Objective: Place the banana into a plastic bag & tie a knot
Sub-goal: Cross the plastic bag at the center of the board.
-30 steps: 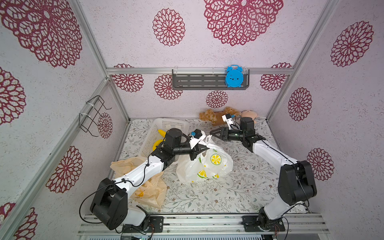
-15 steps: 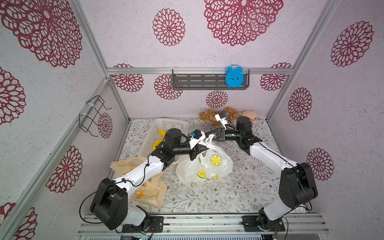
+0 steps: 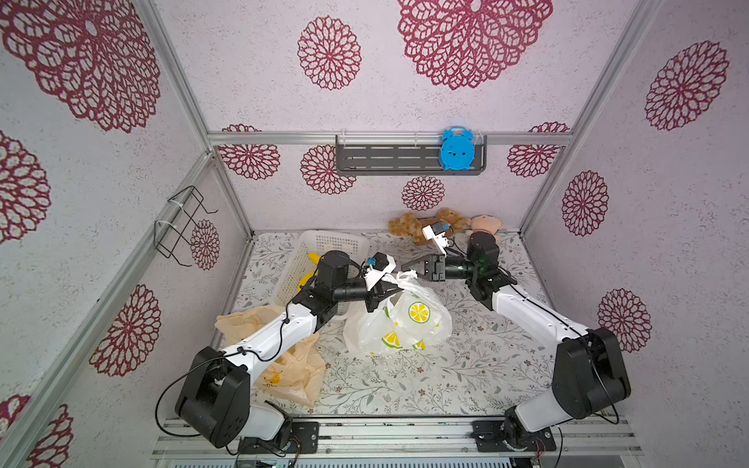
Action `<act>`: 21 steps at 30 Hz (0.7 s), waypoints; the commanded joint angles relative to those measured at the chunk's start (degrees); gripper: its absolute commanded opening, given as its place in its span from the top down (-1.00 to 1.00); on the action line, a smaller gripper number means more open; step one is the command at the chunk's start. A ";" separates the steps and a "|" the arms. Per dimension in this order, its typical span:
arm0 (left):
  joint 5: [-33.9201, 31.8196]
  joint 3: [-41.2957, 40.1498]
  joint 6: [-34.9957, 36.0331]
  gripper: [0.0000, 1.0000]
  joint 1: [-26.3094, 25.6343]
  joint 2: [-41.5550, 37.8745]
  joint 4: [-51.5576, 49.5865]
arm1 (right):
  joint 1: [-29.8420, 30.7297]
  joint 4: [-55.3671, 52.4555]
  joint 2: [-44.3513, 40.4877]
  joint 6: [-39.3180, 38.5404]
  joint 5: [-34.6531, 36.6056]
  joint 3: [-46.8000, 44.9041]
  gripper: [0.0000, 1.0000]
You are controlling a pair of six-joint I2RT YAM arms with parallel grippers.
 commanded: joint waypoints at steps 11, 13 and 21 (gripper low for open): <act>3.99 2.70 9.48 1.00 1.50 -1.46 -8.83 | 2.78 -0.71 -2.61 -5.79 -6.70 -0.89 0.53; 4.14 3.16 10.79 1.00 1.45 -1.49 -10.07 | 3.46 -4.42 -2.84 -9.21 -6.93 -0.67 0.53; 6.27 4.65 16.07 1.00 1.47 -1.64 -13.50 | 4.16 -21.16 -4.98 -23.24 -6.61 0.43 0.58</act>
